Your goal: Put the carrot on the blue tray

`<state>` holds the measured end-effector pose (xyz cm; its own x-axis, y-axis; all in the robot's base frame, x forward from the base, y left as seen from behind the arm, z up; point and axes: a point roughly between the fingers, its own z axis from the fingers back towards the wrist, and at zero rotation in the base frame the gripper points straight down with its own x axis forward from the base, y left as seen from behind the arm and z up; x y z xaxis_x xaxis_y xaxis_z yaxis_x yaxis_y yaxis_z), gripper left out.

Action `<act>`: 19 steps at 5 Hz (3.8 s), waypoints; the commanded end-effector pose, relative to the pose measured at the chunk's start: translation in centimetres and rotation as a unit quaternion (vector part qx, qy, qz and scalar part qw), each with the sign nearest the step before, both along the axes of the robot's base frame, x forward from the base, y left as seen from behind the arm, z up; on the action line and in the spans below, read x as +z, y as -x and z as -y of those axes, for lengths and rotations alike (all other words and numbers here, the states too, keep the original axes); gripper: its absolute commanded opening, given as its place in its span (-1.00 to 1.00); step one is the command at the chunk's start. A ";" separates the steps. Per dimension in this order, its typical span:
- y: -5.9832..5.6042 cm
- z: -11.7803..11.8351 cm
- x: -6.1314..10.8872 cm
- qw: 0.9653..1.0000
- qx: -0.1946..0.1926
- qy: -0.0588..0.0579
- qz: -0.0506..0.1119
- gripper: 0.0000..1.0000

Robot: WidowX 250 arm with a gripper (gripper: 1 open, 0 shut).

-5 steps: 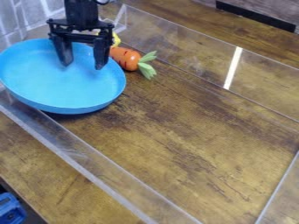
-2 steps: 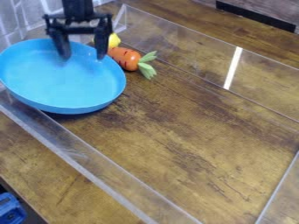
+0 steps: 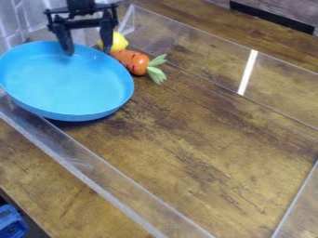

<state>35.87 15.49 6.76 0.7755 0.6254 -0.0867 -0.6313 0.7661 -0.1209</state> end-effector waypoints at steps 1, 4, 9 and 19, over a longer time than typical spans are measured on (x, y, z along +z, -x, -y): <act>-1.9 -1.3 2.4 0.999 0.031 -0.007 0.036 1.00; -5.0 -0.5 1.4 0.994 -0.101 -0.015 0.044 1.00; -5.0 3.8 1.3 0.980 -0.192 -0.014 0.048 1.00; -8.1 7.2 -4.0 0.993 -0.106 -0.043 0.034 -1.00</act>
